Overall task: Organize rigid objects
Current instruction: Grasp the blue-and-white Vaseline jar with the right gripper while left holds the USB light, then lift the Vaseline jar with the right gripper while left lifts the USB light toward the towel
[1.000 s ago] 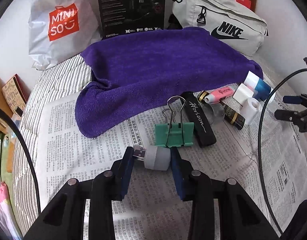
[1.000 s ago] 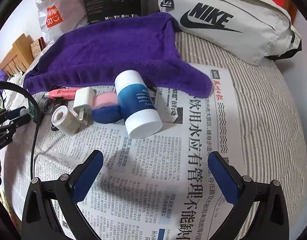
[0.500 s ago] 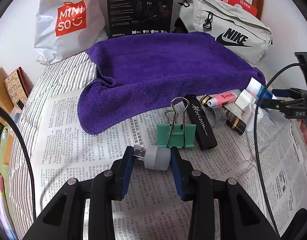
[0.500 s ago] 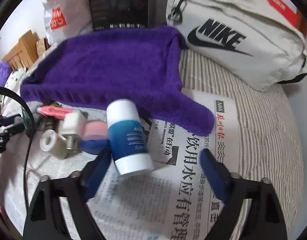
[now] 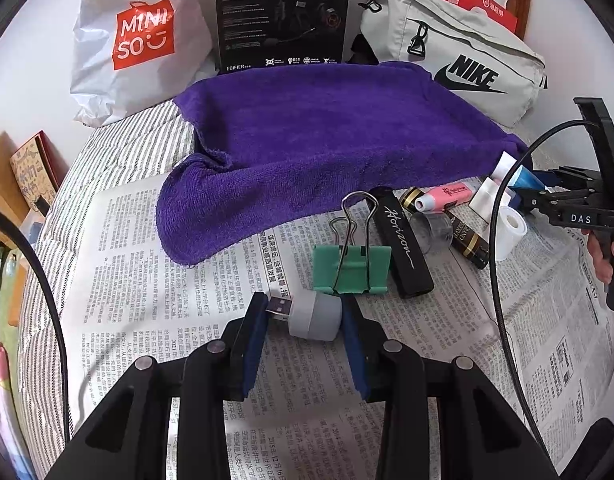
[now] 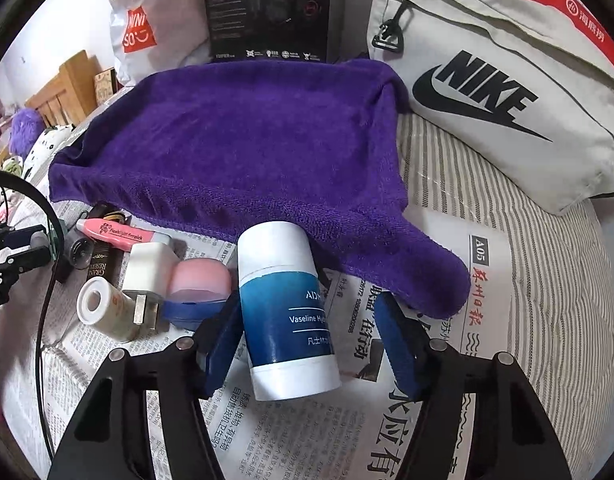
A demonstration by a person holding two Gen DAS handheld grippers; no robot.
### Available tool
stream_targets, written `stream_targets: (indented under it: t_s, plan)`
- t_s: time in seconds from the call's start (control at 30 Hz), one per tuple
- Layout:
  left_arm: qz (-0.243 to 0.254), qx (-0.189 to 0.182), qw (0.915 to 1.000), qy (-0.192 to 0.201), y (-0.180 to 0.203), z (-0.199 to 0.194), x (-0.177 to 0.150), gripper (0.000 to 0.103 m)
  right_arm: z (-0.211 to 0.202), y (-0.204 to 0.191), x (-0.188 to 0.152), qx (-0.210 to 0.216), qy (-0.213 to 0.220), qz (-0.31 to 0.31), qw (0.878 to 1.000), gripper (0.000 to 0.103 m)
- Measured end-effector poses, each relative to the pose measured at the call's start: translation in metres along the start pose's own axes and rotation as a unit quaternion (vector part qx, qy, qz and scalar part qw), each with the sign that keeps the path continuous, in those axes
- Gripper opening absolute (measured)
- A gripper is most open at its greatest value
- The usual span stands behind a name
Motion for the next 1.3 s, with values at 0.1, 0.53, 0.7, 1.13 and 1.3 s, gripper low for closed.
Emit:
stream_targets:
  t_s: [0.1,0.53,0.7,1.13,1.3]
  plan:
    - [0.001,0.001,1.0,-0.001,0.001,0.001,0.001,0.035,0.0,-0.001,-0.001,0.006,0.006,-0.005,1.0,0.063]
    - [-0.001,-0.001,1.0,-0.001,0.0,0.0,0.001,0.035,-0.002,-0.004,0.0,0.022,0.001,-0.001,1.0,0.038]
    - [0.002,-0.001,1.0,-0.002,0.001,0.0,0.002,0.035,-0.005,-0.006,0.0,0.023,-0.03,0.005,0.999,0.038]
    - [0.0,-0.002,1.0,-0.005,0.001,0.001,0.003,0.035,-0.032,0.007,-0.029,0.01,-0.052,0.047,0.997,0.037]
    - [-0.007,-0.001,0.9999,-0.011,0.0,0.002,0.003,0.035,-0.048,0.009,-0.035,0.005,-0.038,0.059,0.998,0.036]
Point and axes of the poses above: each gripper's, at about its wrist camera, not at the fingertips, and z roughly the way its jaws point, y to its right, x to its top, the point moved 2 cm from there along z, roughly the way its jaws point, and after that the axes turned 14 degrees about x, right-handed, at the moved point
